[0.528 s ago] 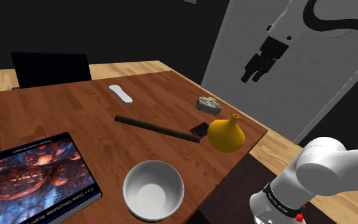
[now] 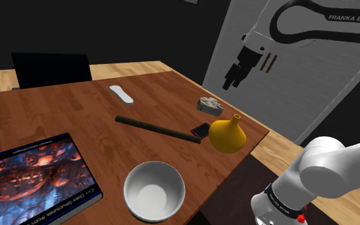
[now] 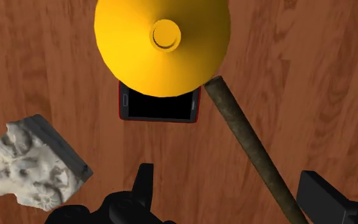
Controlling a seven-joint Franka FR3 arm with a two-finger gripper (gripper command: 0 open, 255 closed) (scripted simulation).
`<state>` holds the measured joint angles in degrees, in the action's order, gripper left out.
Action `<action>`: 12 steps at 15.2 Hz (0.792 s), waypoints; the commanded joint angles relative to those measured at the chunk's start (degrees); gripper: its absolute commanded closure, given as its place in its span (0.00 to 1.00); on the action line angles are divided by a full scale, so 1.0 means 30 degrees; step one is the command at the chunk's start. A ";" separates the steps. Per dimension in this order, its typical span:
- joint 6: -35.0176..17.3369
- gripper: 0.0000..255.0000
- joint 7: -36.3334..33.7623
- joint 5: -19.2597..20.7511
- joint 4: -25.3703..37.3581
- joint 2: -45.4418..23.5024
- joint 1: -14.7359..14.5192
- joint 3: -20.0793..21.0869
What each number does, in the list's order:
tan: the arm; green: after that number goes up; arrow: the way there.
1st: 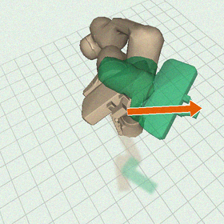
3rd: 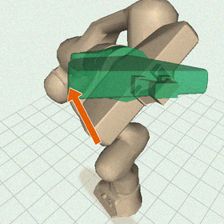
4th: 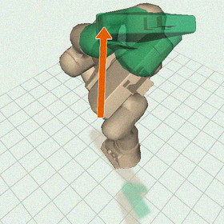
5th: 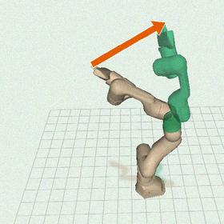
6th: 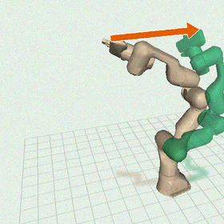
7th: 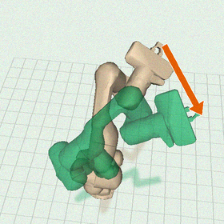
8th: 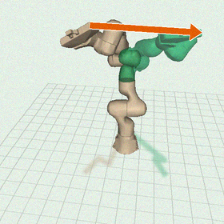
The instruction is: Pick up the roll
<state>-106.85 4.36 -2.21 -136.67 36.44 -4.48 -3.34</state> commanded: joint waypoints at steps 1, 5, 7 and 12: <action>-0.0996 0.00 0.0696 -0.0081 -0.0074 -0.1088 -0.0353 -0.0049; -0.2807 0.00 0.1845 -0.0367 0.0260 -0.3604 -0.1113 0.0084; -0.3635 0.00 0.2420 -0.0518 0.0540 -0.4899 -0.1479 0.0174; -0.5451 0.00 0.3838 -0.0890 0.1540 -0.8184 -0.2317 0.0493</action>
<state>-121.49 15.56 -4.55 -131.98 13.75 -10.66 -2.51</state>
